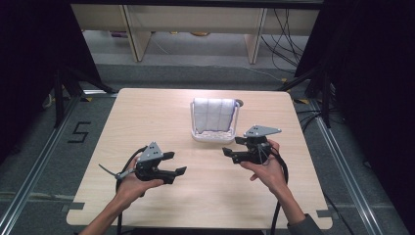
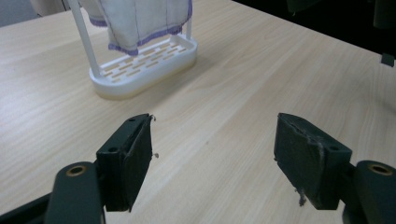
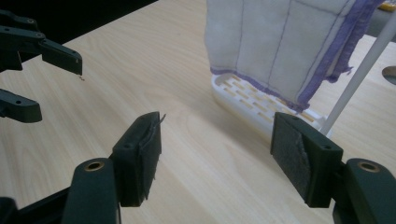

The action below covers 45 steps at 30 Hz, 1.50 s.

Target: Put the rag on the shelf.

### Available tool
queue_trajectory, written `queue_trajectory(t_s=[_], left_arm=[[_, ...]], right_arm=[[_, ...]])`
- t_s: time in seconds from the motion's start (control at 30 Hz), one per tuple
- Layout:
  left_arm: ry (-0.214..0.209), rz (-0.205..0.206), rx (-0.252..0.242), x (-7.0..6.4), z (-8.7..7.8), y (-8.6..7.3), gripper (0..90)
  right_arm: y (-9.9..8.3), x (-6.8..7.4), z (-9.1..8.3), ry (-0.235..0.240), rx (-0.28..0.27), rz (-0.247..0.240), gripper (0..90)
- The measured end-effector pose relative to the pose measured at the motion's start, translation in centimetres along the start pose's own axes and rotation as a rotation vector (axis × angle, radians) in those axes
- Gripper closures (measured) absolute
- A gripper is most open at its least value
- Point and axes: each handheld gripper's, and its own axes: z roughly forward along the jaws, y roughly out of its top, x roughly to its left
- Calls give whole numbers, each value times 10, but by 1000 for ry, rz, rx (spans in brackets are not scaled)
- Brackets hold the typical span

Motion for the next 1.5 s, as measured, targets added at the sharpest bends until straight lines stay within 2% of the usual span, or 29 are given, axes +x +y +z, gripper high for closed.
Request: queue_trajectory(t_s=[0.07, 0.17, 0.2, 0.3, 0.37, 0.43, 0.47, 0.57, 0.63, 0.67, 0.7, 0.73, 0.8, 0.83, 0.9, 0.93, 0.97, 1.03, 1.07, 1.1, 1.17, 1.2, 1.23, 1.27, 1.33, 1.4, 1.43, 1.47, 1.5], left_arm=[[9, -4, 13, -1, -1, -6, 276], [-2, -7, 19, -2, 0, -15, 273], [-2, -3, 27, -3, -1, -18, 272], [7, 10, 36, -6, -4, -25, 263], [-7, 11, 32, -9, -7, -28, 261], [-7, 9, 25, -12, -9, -30, 260], [-1, 14, 23, -13, -10, -30, 260], [-2, 15, 21, -16, -12, -34, 257], [4, 20, 24, -18, -13, -36, 252], [11, 24, 26, -19, -13, -38, 244], [5, 25, 30, -20, -13, -39, 239], [0, 26, 31, -20, -13, -41, 239], [3, 28, 38, -23, -14, -44, 239], [-3, 40, 42, -23, -14, -45, 238], [-3, 45, 53, -25, -14, -48, 235], [-5, 37, 48, -25, -12, -49, 232], [-5, 34, 63, -26, -12, -51, 225], [-15, 19, 73, -27, -11, -53, 209], [-30, 10, 66, -28, -10, -55, 208], [-22, 15, 74, -29, -11, -55, 208], [-34, 42, 81, -31, -11, -56, 205], [-26, 45, 86, -32, -11, -57, 202], [-38, 36, 72, -34, -11, -59, 201], [-44, 42, 84, -35, -11, -59, 199], [-43, 40, 85, -39, -11, -61, 194], [-37, 38, 85, -42, -10, -64, 193], [-44, 60, 100, -41, -10, -64, 191], [-40, 53, 103, -43, -8, -66, 191], [-41, 66, 112, -42, -7, -67, 191]], right_arm=[[-3, 3, -2, -6, 18, -8, 343], [-9, 8, -1, 11, 13, -1, 342], [-11, 10, -3, -1, 21, 11, 341], [-19, 10, -4, 0, 25, -3, 336], [-25, 12, -5, 6, 40, -1, 336], [-31, 17, -7, 7, 57, 37, 337], [-34, 15, -6, 9, 49, 6, 337], [-42, 16, -7, 18, 54, 1, 339], [-46, 19, -10, 8, 56, 13, 339], [-48, 21, -11, 20, 62, 39, 339], [-50, 22, -11, 36, 60, 43, 338], [-51, 21, -11, 13, 55, 4, 338], [-55, 24, -11, 27, 66, 27, 336], [-57, 25, -11, 24, 54, 5, 330], [-63, 28, -9, 41, 55, 20, 297], [-65, 31, -10, 24, 71, 40, 294], [-67, 31, -10, 21, 75, 26, 280], [-72, 38, -11, 39, 98, 63, 267], [-73, 39, -12, 31, 99, 59, 261], [-75, 38, -12, 36, 82, 33, 254], [-79, 41, -15, 35, 94, 31, 243], [-80, 41, -16, 35, 94, 29, 235], [-82, 43, -16, 37, 91, 30, 230], [-84, 44, -17, 39, 104, 38, 227], [-88, 44, -17, 33, 107, 14, 210], [-94, 45, -16, 45, 117, 17, 201], [-96, 48, -18, 39, 139, 52, 201], [-98, 47, -17, 38, 140, 20, 200], [-101, 50, -18, 45, 154, 40, 198]])
